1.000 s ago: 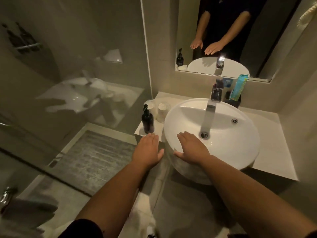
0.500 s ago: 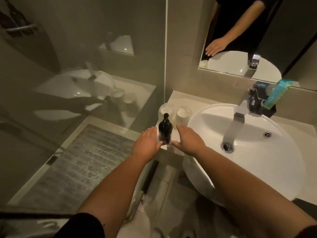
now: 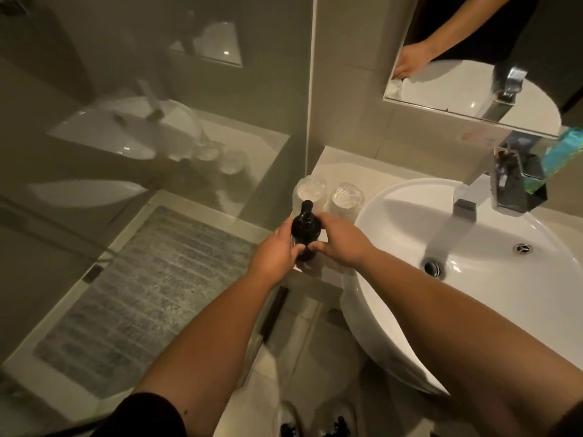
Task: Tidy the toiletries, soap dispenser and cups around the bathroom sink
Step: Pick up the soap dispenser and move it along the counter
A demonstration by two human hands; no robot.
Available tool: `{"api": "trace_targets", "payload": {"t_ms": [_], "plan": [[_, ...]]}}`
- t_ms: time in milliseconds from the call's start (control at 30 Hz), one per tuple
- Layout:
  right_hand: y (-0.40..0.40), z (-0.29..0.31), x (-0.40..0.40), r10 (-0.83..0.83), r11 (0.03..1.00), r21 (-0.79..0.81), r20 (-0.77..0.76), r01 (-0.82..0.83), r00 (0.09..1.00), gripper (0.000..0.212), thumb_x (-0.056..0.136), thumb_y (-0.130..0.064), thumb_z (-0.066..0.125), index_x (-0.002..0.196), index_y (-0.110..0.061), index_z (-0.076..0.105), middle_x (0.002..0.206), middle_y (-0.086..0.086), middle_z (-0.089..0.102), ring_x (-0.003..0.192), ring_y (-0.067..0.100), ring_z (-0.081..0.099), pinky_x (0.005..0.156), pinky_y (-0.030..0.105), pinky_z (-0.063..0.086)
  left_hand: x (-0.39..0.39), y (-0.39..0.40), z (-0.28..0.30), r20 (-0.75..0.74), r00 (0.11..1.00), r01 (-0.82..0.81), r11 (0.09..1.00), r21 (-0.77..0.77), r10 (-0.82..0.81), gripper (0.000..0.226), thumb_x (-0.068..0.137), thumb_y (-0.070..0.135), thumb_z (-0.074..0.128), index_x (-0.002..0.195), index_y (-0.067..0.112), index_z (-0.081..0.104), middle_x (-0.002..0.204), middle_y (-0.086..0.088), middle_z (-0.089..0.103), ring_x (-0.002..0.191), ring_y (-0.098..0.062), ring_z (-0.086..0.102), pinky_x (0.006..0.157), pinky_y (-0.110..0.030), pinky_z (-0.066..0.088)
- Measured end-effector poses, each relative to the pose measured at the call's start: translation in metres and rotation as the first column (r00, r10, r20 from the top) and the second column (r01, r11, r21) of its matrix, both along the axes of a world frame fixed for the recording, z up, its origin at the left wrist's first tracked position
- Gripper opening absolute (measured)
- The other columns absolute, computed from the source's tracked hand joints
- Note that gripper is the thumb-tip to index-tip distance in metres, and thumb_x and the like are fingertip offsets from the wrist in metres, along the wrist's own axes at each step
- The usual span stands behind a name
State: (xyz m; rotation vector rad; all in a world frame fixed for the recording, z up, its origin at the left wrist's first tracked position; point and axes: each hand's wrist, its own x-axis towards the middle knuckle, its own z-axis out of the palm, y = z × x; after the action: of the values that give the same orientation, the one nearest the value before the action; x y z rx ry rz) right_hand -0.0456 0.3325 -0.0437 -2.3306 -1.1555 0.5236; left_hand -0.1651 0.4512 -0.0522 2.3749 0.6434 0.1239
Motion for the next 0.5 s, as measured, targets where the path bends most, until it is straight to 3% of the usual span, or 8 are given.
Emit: {"api": "trace_targets", "payload": {"t_ms": [233, 400, 500], "plan": [[-0.017, 0.049, -0.005, -0.069, 0.995, 0.074, 0.073, 0.063, 0.995, 0.064, 0.079, -0.038, 0.070, 0.136, -0.025, 0.043, 0.131, 0.001, 0.060, 0.116, 0.024, 0.058, 0.094, 0.036, 0.046, 0.002, -0.001, 0.046, 0.054, 0.995, 0.086, 0.995, 0.046, -0.088, 0.063, 0.090, 0.032, 0.060, 0.145, 0.026, 0.028, 0.137, -0.006, 0.052, 0.115, -0.031, 0.055, 0.086, -0.038, 0.044], [-0.025, 0.107, -0.001, -0.146, 0.981, 0.146, 0.151, 0.124, 0.978, 0.064, 0.080, -0.034, 0.072, 0.136, -0.024, 0.044, 0.132, 0.002, 0.060, 0.117, 0.025, 0.057, 0.094, 0.036, 0.046, 0.022, 0.001, 0.093, 0.125, 0.980, 0.146, 0.988, 0.052, -0.152, 0.066, 0.090, 0.030, 0.060, 0.146, 0.027, 0.025, 0.142, -0.004, 0.048, 0.123, -0.027, 0.050, 0.095, -0.037, 0.041], [-0.029, 0.138, 0.010, -0.195, 0.969, 0.188, 0.192, 0.158, 0.962, 0.063, 0.080, -0.033, 0.071, 0.136, -0.023, 0.044, 0.131, 0.002, 0.060, 0.116, 0.026, 0.057, 0.093, 0.038, 0.048, 0.042, 0.003, 0.121, 0.182, 0.965, 0.172, 0.979, 0.105, -0.189, 0.064, 0.090, 0.028, 0.062, 0.144, 0.027, 0.028, 0.140, -0.003, 0.049, 0.121, -0.027, 0.052, 0.089, -0.032, 0.039]]}}
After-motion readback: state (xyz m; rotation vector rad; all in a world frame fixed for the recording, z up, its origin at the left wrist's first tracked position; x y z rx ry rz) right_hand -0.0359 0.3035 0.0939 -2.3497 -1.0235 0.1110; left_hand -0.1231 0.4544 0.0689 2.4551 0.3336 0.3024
